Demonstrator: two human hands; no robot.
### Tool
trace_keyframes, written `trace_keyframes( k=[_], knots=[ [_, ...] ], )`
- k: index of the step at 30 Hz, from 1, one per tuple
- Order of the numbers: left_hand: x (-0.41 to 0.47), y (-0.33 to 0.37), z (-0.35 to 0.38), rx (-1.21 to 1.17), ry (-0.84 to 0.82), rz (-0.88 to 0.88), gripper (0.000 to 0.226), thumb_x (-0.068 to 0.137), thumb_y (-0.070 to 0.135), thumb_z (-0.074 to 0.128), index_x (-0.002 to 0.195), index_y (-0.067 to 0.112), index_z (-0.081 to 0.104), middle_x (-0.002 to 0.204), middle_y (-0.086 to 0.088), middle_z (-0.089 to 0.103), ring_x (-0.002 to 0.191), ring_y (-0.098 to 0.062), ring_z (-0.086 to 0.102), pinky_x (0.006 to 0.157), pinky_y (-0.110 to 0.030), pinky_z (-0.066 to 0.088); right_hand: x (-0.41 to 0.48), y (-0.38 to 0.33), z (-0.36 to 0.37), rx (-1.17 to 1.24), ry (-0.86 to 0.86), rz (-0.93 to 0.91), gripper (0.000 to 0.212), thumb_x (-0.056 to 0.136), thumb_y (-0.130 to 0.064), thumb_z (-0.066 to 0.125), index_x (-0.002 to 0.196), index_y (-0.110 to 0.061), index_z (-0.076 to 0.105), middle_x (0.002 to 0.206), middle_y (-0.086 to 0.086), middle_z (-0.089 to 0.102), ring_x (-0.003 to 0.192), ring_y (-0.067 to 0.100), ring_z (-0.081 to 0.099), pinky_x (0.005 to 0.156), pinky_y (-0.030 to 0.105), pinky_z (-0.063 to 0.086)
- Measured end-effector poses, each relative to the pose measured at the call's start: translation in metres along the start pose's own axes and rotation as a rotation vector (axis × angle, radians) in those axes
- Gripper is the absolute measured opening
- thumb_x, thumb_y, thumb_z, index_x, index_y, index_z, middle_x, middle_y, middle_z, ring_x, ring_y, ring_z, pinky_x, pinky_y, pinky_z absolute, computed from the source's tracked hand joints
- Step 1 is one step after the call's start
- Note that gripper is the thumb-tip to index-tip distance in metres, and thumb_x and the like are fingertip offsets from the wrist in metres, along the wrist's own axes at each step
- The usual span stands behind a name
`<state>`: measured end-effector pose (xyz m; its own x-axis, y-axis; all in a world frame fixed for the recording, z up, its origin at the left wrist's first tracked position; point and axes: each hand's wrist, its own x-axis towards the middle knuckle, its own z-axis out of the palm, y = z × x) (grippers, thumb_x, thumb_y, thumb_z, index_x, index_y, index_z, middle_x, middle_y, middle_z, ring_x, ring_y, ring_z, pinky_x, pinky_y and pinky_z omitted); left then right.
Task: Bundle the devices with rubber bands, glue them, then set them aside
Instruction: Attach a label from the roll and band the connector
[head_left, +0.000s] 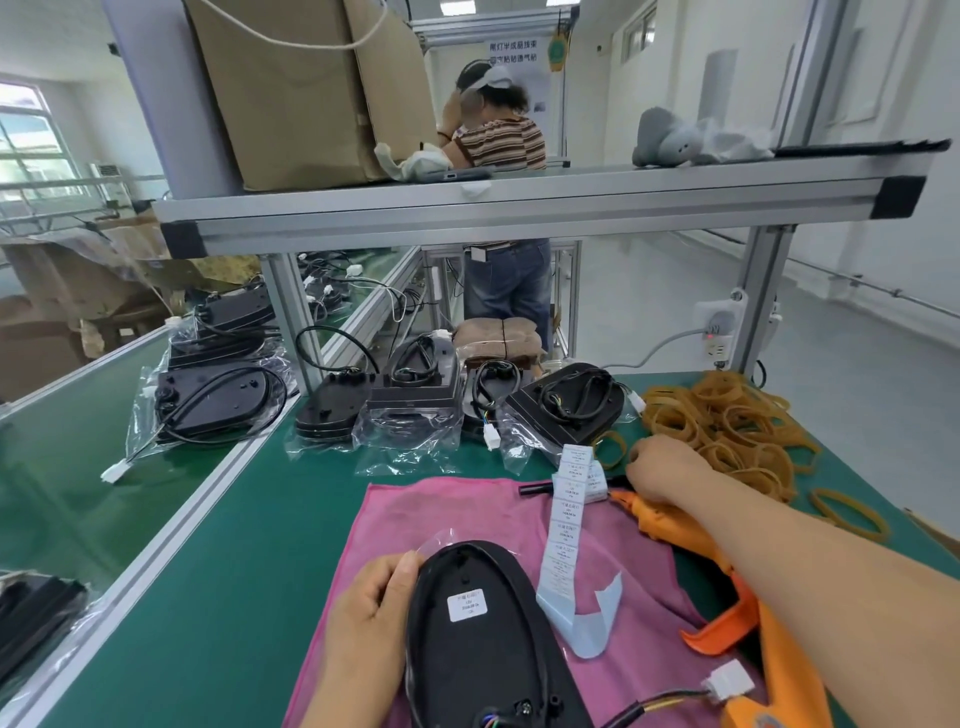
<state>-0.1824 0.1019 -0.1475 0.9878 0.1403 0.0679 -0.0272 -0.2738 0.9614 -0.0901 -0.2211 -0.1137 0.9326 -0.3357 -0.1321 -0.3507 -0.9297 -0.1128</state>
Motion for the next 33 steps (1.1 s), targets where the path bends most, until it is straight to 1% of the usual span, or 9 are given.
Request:
trace_keyframes(
  k=[6, 12, 19, 22, 25, 27, 29, 31, 33],
  knots=[
    [0.001, 0.000, 0.001, 0.017, -0.008, 0.010, 0.019, 0.096, 0.020, 0.061, 0.084, 0.022, 0.075, 0.085, 0.000, 0.074, 0.085, -0.008, 0.064, 0.068, -0.018, 0.042, 0.001, 0.000, 0.002, 0.174, 0.236, -0.017, 0.016, 0.089, -0.011, 0.052, 0.092, -0.017, 0.067, 0.100, 0.004, 0.067, 0.087, 0.022, 0.061, 0.071, 0.032, 0.052],
    [0.002, -0.002, 0.001, 0.013, 0.002, 0.001, 0.020, 0.096, 0.021, 0.062, 0.080, 0.023, 0.074, 0.081, 0.000, 0.073, 0.080, -0.009, 0.063, 0.067, -0.021, 0.043, 0.006, -0.014, 0.007, 0.150, 0.080, -0.278, 0.023, 0.093, -0.025, 0.060, 0.116, -0.023, 0.064, 0.121, 0.002, 0.066, 0.107, 0.022, 0.060, 0.090, 0.034, 0.050],
    [0.000, -0.004, 0.001, -0.027, 0.004, 0.009, 0.020, 0.093, 0.025, 0.064, 0.077, 0.023, 0.074, 0.078, 0.008, 0.073, 0.066, 0.008, 0.059, 0.061, -0.012, 0.041, 0.005, -0.012, 0.006, 0.236, 0.201, -0.117, 0.034, 0.089, -0.011, 0.053, 0.121, -0.021, 0.061, 0.119, 0.006, 0.065, 0.104, 0.026, 0.061, 0.082, 0.033, 0.050],
    [-0.002, -0.001, 0.001, -0.079, -0.006, 0.007, 0.018, 0.086, 0.036, 0.067, 0.076, 0.023, 0.075, 0.078, 0.012, 0.073, 0.067, 0.008, 0.060, 0.062, -0.013, 0.042, -0.004, -0.009, -0.007, 0.385, 0.348, -0.053, 0.030, 0.091, -0.010, 0.050, 0.114, -0.020, 0.066, 0.116, 0.005, 0.067, 0.102, 0.026, 0.061, 0.081, 0.032, 0.049],
    [-0.004, 0.002, -0.001, -0.076, 0.089, 0.010, 0.015, 0.090, 0.025, 0.067, 0.076, 0.026, 0.073, 0.084, 0.008, 0.072, 0.080, -0.002, 0.063, 0.069, -0.018, 0.042, -0.027, -0.022, -0.034, 0.517, 0.390, -0.146, 0.020, 0.091, -0.015, 0.056, 0.102, -0.023, 0.070, 0.105, -0.004, 0.069, 0.099, 0.019, 0.062, 0.081, 0.028, 0.047],
    [-0.005, 0.011, -0.007, -0.035, 0.223, 0.092, 0.020, 0.093, 0.022, 0.064, 0.080, 0.035, 0.069, 0.093, 0.011, 0.068, 0.085, 0.001, 0.059, 0.071, -0.013, 0.041, -0.053, -0.039, -0.057, 0.594, 0.290, -0.304, 0.011, 0.087, -0.019, 0.064, 0.088, -0.028, 0.070, 0.087, -0.016, 0.068, 0.089, 0.010, 0.063, 0.075, 0.023, 0.048],
    [-0.007, 0.029, -0.013, 0.014, 0.237, 0.255, 0.023, 0.094, 0.024, 0.061, 0.088, 0.046, 0.067, 0.098, 0.019, 0.065, 0.091, 0.004, 0.058, 0.074, -0.004, 0.040, -0.088, -0.058, -0.077, 0.640, 0.046, -0.514, 0.009, 0.080, -0.021, 0.072, 0.080, -0.030, 0.069, 0.074, -0.018, 0.069, 0.074, 0.000, 0.063, 0.064, 0.014, 0.046],
    [-0.010, 0.054, -0.018, 0.062, 0.100, 0.389, 0.017, 0.090, 0.033, 0.066, 0.099, 0.048, 0.065, 0.104, 0.024, 0.064, 0.101, 0.004, 0.057, 0.081, -0.002, 0.038, -0.121, -0.078, -0.089, 0.612, -0.188, -0.708, 0.014, 0.076, -0.024, 0.077, 0.080, -0.030, 0.065, 0.074, -0.015, 0.070, 0.066, -0.001, 0.061, 0.062, 0.015, 0.046],
    [-0.015, 0.078, -0.020, 0.043, -0.143, 0.407, 0.036, 0.075, 0.047, 0.070, 0.110, 0.044, 0.064, 0.109, 0.019, 0.067, 0.105, -0.001, 0.059, 0.090, -0.013, 0.042, -0.147, -0.093, -0.095, 0.587, -0.293, -0.847, 0.018, 0.076, -0.020, 0.078, 0.080, -0.027, 0.061, 0.075, -0.005, 0.069, 0.065, 0.003, 0.056, 0.064, 0.021, 0.046]
  ],
)
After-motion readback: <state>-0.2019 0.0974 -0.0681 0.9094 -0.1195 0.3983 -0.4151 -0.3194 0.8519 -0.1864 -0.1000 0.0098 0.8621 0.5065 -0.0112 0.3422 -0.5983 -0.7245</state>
